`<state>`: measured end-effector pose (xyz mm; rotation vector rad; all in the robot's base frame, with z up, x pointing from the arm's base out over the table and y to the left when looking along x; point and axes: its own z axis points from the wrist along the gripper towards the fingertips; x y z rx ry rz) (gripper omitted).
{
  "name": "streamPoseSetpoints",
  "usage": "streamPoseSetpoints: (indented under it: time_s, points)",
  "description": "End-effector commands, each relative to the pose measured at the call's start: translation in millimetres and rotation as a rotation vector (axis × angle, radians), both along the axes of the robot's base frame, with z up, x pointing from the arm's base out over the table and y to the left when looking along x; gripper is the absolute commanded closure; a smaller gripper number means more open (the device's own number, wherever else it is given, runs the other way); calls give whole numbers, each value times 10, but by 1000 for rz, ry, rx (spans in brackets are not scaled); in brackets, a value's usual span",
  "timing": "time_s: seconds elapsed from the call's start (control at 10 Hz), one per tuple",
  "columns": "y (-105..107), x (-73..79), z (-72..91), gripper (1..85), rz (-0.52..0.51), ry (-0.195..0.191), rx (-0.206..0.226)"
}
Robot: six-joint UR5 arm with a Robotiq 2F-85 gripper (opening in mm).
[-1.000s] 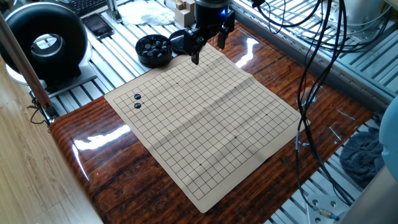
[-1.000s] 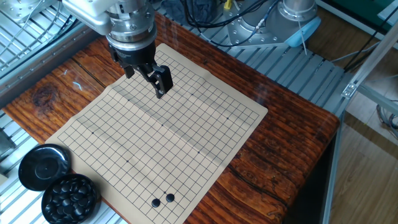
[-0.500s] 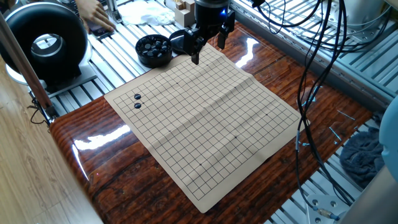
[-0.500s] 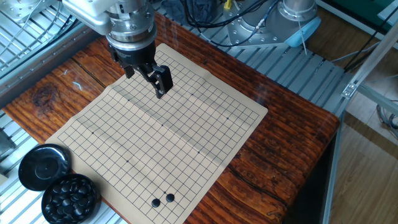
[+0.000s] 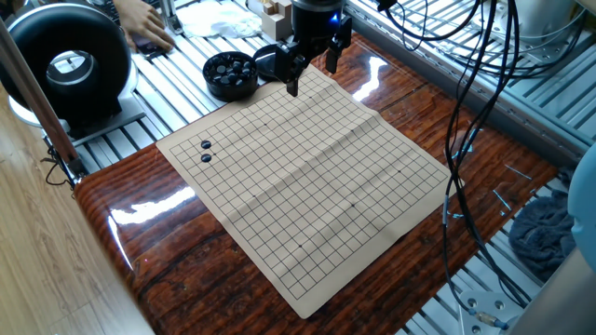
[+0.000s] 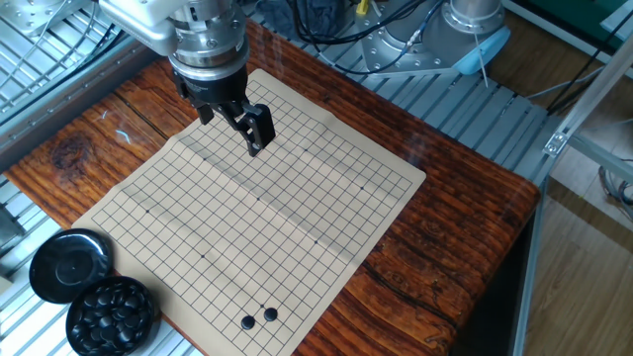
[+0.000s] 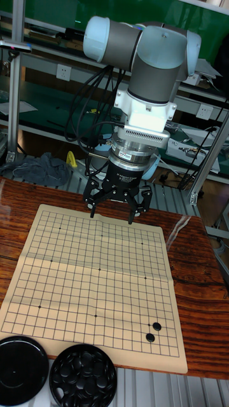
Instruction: Play the first move as black on the 3-4 point in the upper right corner of the Go board
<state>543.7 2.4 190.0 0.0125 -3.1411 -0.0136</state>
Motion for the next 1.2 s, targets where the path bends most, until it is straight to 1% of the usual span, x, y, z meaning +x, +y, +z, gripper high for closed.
streamPoseSetpoints:
  time_s: [0.0,0.2,0.4,0.6,0.9,1.0,1.1]
  points:
    - [-70,85,1,843,-76,-34,-34]
    - [-70,99,7,843,-75,-35,-40]
    - [-81,98,22,843,-75,-28,-54]
    - [-81,98,23,843,-74,-28,-54]
    - [-97,133,45,843,-64,-34,-66]
    - [-99,130,64,843,-63,-27,-77]
    - [-83,122,75,843,-74,-21,-78]
